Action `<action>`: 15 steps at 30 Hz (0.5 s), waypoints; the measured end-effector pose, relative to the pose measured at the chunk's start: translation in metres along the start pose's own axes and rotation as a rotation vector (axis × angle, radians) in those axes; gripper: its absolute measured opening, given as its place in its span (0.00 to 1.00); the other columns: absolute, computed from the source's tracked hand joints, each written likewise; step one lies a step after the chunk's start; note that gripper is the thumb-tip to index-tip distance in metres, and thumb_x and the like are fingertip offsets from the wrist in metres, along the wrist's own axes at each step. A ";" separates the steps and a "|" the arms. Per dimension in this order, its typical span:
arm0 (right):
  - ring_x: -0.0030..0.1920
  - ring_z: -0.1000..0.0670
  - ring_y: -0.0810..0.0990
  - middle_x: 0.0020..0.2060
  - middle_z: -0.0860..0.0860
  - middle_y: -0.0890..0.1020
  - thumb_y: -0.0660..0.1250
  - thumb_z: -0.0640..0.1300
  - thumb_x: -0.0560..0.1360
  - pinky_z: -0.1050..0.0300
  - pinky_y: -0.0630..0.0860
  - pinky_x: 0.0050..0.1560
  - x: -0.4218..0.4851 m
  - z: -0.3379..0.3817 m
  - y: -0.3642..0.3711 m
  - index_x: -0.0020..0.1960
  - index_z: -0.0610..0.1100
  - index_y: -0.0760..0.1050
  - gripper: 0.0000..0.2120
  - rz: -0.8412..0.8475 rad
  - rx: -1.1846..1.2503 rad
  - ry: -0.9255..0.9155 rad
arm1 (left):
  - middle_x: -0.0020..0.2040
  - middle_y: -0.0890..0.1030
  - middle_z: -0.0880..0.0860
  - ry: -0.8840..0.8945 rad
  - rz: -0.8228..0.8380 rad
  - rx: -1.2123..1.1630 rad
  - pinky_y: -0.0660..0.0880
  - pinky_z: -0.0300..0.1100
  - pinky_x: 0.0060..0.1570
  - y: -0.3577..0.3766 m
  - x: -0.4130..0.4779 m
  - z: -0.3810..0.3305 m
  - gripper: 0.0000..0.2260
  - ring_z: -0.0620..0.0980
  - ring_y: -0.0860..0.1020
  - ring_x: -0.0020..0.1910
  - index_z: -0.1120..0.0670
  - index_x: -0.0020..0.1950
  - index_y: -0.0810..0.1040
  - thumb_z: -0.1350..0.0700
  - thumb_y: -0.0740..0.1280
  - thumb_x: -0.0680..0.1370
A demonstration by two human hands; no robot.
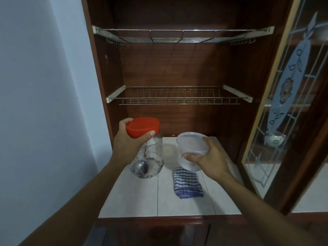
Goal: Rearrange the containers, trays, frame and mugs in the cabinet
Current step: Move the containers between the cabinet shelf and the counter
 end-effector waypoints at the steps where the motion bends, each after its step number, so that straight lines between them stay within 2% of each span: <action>1: 0.59 0.49 0.74 0.62 0.51 0.74 0.81 0.58 0.60 0.58 0.73 0.55 0.004 -0.002 0.005 0.70 0.50 0.67 0.44 -0.003 -0.005 0.011 | 0.63 0.68 0.46 -0.006 0.005 -0.004 0.72 0.39 0.49 0.000 0.006 0.004 0.37 0.50 0.71 0.59 0.46 0.70 0.62 0.43 0.76 0.67; 4: 0.62 0.48 0.74 0.64 0.52 0.73 0.81 0.58 0.60 0.53 0.75 0.61 0.012 -0.008 0.019 0.71 0.50 0.67 0.45 -0.006 -0.024 0.024 | 0.63 0.68 0.45 -0.017 0.019 -0.014 0.72 0.41 0.50 0.002 0.018 0.016 0.36 0.50 0.71 0.59 0.46 0.71 0.61 0.44 0.76 0.68; 7: 0.63 0.48 0.73 0.65 0.51 0.71 0.81 0.58 0.60 0.52 0.75 0.61 0.023 -0.011 0.030 0.72 0.49 0.66 0.46 0.003 -0.027 0.020 | 0.62 0.68 0.46 -0.028 0.030 -0.006 0.73 0.42 0.51 0.004 0.028 0.027 0.38 0.50 0.71 0.59 0.46 0.70 0.61 0.41 0.75 0.65; 10: 0.62 0.49 0.73 0.65 0.52 0.72 0.81 0.58 0.60 0.54 0.75 0.61 0.039 -0.016 0.043 0.72 0.48 0.67 0.46 0.019 -0.015 0.021 | 0.62 0.68 0.46 -0.047 0.028 -0.016 0.73 0.42 0.52 0.009 0.038 0.036 0.41 0.51 0.71 0.58 0.46 0.70 0.61 0.38 0.73 0.62; 15: 0.59 0.53 0.72 0.61 0.54 0.71 0.82 0.56 0.60 0.60 0.72 0.56 0.062 -0.023 0.060 0.70 0.50 0.68 0.43 0.041 0.022 -0.014 | 0.64 0.68 0.47 -0.066 0.004 -0.014 0.73 0.44 0.54 0.022 0.053 0.050 0.41 0.51 0.70 0.59 0.47 0.71 0.61 0.38 0.72 0.62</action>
Point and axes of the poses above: each hand's wrist, its own x-axis towards the middle knuckle, its own y-axis out of the palm, z = x × y, the point moved 5 cm from there along x, towards the middle knuckle
